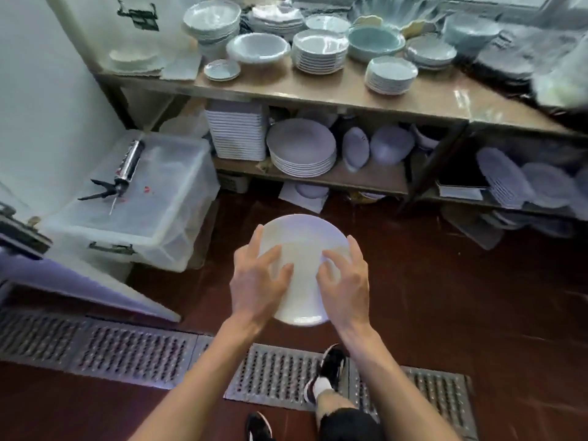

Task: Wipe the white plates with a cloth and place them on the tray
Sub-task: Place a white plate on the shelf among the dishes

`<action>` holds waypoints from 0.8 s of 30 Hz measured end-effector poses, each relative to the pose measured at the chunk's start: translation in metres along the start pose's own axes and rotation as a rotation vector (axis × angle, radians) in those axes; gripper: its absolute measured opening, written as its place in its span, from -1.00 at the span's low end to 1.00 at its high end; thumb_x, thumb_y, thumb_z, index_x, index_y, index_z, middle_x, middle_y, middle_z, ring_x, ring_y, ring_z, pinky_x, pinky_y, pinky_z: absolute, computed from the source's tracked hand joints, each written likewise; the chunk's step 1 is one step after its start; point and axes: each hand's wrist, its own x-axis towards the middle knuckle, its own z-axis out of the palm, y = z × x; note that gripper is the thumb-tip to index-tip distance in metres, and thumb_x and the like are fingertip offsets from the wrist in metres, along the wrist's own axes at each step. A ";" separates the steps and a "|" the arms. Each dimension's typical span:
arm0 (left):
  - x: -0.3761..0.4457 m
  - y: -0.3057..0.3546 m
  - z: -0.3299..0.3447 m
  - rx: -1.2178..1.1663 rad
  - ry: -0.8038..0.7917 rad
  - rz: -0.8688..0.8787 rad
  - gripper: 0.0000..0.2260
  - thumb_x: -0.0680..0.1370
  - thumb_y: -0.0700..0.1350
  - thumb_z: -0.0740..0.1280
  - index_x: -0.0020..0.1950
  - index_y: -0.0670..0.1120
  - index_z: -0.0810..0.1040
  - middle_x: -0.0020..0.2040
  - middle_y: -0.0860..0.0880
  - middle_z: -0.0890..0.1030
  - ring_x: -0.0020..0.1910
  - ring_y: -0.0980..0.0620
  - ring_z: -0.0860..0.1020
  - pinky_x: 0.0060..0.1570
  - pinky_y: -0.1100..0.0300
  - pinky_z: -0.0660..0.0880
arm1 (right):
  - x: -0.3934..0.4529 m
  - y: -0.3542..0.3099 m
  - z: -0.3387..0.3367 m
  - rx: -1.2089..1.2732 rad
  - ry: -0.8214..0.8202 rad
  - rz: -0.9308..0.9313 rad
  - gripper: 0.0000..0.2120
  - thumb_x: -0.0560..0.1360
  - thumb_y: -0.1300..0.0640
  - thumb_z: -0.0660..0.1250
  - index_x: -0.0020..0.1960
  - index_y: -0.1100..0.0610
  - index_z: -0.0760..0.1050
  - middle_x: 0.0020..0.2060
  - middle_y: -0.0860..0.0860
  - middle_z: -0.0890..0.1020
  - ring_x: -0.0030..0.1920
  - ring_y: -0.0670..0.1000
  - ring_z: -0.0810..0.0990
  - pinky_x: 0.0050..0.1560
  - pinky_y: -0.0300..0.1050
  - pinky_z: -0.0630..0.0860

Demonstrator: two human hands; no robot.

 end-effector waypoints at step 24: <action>0.310 0.190 0.225 -0.108 -0.077 0.091 -0.68 0.47 0.03 0.54 0.20 0.02 0.68 0.58 0.02 0.33 0.39 -0.14 0.40 0.21 -0.08 0.48 | 0.368 0.144 -0.085 -0.062 0.155 0.057 -0.72 0.47 0.23 0.43 0.16 0.07 0.66 0.50 0.16 0.35 0.30 0.28 0.46 0.29 0.01 0.45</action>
